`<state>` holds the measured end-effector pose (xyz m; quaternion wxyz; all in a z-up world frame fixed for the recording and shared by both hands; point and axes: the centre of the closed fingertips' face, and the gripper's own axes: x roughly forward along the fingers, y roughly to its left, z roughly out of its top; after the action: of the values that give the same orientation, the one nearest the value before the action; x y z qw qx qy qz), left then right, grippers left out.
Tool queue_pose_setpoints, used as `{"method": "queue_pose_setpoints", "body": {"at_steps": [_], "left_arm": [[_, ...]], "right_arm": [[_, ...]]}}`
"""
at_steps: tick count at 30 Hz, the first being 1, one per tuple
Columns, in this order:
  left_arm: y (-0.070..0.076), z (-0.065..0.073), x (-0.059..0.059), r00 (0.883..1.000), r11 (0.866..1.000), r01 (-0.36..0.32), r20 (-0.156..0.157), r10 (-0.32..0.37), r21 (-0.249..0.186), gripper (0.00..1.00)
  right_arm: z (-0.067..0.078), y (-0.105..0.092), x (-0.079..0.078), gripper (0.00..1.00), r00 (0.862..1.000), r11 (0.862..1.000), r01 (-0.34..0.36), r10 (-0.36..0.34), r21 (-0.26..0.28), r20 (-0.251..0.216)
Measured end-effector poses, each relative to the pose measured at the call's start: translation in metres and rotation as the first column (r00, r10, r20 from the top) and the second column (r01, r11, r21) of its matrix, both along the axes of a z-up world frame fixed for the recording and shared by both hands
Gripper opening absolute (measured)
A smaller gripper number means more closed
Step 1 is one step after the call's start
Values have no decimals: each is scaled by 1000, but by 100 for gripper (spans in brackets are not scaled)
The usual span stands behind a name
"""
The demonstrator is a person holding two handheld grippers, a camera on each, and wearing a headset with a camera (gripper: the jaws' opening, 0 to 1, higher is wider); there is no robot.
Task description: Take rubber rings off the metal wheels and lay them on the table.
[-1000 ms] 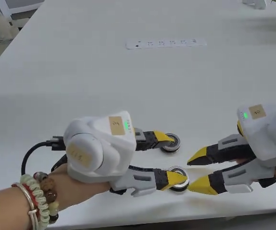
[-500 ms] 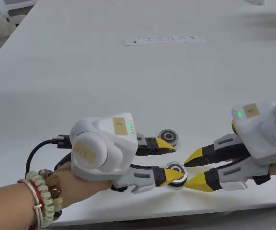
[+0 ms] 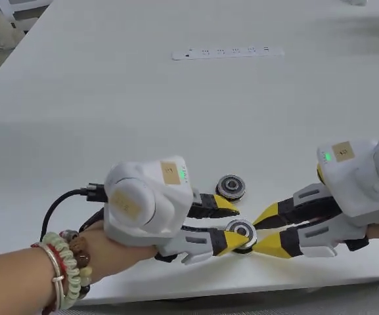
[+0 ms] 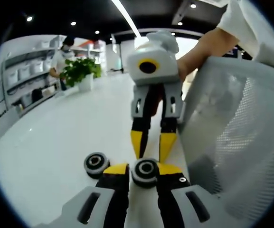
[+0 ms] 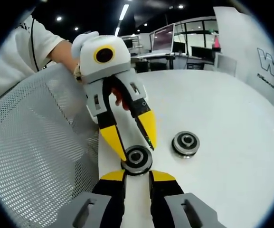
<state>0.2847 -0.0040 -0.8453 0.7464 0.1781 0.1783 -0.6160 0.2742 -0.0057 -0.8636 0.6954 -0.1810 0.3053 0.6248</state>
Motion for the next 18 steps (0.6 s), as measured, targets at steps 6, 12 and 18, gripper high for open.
{"method": "queue_pose_setpoints", "body": {"at_steps": [6,12,18], "left_arm": [[-2,-1,-4,999,999,36,32,-36,8,15],[-2,-1,4,998,1000,23,63,-24,19,14],[-1,-2,8,999,1000,-3,52,2,8,14]], "right_arm": [[0,0,0,15,1000,1000,-4,4,-3,8],[0,-1,7,14,1000,1000,25,-24,-10,20],[0,-1,11,13,999,999,46,-46,-7,18]]}}
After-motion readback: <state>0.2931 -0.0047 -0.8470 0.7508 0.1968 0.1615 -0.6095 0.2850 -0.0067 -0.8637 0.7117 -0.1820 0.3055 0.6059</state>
